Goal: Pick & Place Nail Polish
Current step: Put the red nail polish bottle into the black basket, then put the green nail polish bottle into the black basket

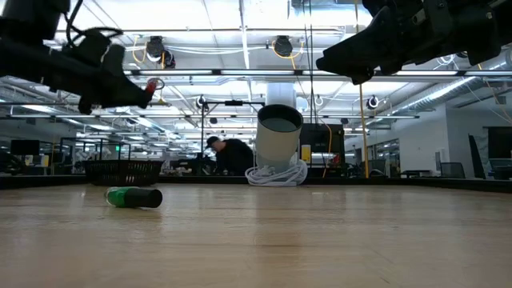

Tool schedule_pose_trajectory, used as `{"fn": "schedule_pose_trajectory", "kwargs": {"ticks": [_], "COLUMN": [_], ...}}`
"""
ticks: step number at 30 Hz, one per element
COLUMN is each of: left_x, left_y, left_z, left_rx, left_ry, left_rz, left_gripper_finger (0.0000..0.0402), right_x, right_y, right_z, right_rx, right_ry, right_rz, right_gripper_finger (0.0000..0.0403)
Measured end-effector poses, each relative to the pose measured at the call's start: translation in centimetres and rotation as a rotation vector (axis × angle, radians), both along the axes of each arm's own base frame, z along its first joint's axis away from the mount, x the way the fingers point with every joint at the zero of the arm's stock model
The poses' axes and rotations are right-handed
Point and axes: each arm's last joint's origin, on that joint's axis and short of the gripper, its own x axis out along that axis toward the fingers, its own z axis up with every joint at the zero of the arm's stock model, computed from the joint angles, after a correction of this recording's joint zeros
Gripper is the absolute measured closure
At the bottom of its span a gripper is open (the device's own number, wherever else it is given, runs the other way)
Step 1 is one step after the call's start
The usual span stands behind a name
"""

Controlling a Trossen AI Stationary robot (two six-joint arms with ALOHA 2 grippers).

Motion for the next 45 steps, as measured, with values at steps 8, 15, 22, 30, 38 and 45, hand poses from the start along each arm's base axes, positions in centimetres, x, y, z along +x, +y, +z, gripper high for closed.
{"fn": "schedule_pose_trajectory", "kwargs": {"ticks": [8,15,22,30,38,45], "left_x": [-0.9,-2.2,-3.2,-3.5,-3.5,-3.1], "left_y": [4.0,6.7,8.0,8.3,8.4,8.1], "left_z": [-1.3,-2.4,-3.0,-3.1,-3.1,-3.1], "left_rx": [-0.115,-0.254,-0.326,-0.331,-0.306,-0.339], "left_ry": [0.021,0.046,0.073,0.082,0.107,0.133], "left_rz": [0.306,0.410,0.446,0.483,0.489,0.317], "left_gripper_finger": [0.0366,0.0366,0.0366,0.0334,0.0230,0.0192], "right_x": [0.0,0.0,0.0,0.0,0.0,0.0], "right_y": [0.0,0.0,0.0,0.0,0.0,0.0], "right_z": [0.1,0.0,0.1,0.0,0.0,0.0], "right_rx": [-0.001,-0.010,-0.017,-0.007,-0.009,-0.010], "right_ry": [-0.006,-0.005,-0.006,-0.005,-0.002,0.000], "right_rz": [0.000,0.002,0.003,0.001,0.001,0.001], "right_gripper_finger": [0.0257,0.0257,0.0257,0.0257,0.0257,0.0257]}}
